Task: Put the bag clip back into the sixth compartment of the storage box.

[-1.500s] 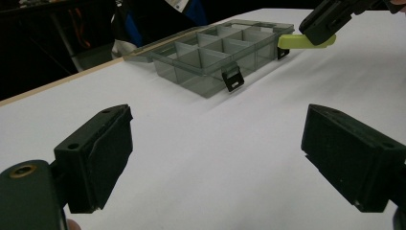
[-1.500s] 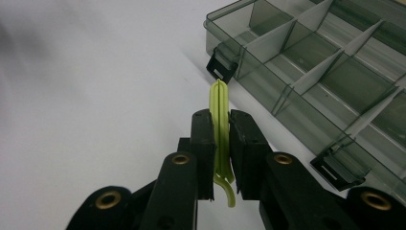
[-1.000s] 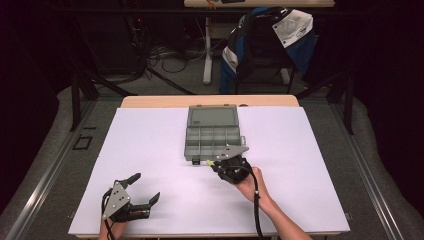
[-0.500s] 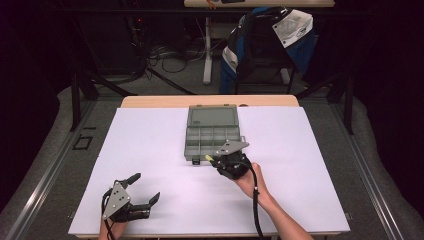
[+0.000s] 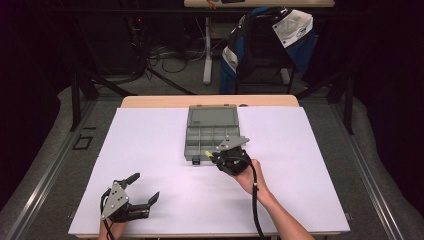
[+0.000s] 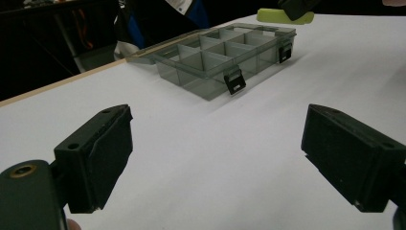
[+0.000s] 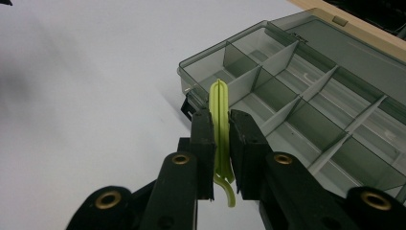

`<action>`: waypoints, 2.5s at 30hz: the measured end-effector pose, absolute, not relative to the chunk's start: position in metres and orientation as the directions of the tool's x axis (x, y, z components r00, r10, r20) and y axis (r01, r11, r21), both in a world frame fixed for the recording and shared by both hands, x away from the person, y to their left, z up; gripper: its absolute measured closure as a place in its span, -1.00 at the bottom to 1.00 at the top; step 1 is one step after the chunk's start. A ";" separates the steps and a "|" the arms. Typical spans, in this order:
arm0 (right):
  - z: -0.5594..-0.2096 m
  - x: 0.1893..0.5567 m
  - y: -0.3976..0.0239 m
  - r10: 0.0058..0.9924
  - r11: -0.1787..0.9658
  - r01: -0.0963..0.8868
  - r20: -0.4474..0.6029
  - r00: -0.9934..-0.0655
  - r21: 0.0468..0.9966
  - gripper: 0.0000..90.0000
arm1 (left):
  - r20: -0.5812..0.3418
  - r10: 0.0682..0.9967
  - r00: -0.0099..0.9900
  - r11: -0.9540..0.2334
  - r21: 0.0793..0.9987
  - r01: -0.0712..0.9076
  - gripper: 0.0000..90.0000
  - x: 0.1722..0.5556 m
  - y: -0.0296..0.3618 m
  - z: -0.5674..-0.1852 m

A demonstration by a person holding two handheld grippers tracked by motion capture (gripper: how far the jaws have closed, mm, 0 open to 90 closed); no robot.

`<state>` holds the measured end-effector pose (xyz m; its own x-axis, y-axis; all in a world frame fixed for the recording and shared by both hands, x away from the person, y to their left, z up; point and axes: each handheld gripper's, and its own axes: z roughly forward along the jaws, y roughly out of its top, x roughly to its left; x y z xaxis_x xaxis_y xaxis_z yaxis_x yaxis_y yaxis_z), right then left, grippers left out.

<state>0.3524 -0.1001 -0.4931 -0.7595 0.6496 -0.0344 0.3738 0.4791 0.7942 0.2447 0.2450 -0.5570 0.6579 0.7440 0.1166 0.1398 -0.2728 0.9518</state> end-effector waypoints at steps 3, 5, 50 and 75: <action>-0.494 0.356 -0.100 0.653 0.479 0.380 -0.031 -0.757 0.791 0.79 | 0.115 0.747 0.655 -0.267 0.954 0.138 -0.77 0.244 0.246 -0.557; -0.495 0.359 -0.100 0.658 0.476 0.385 -0.029 -0.753 0.790 0.79 | 0.116 0.749 0.653 -0.270 0.953 0.140 -0.77 0.245 0.246 -0.557; -0.487 0.401 -0.083 0.701 0.490 0.448 -0.033 -0.712 0.748 0.79 | 0.131 0.753 0.644 -0.274 0.953 0.126 -0.76 0.245 0.247 -0.557; -0.496 0.419 -0.068 0.764 0.440 0.565 0.039 -0.644 0.698 0.79 | 0.134 0.756 0.641 -0.271 0.955 0.120 -0.76 0.243 0.247 -0.556</action>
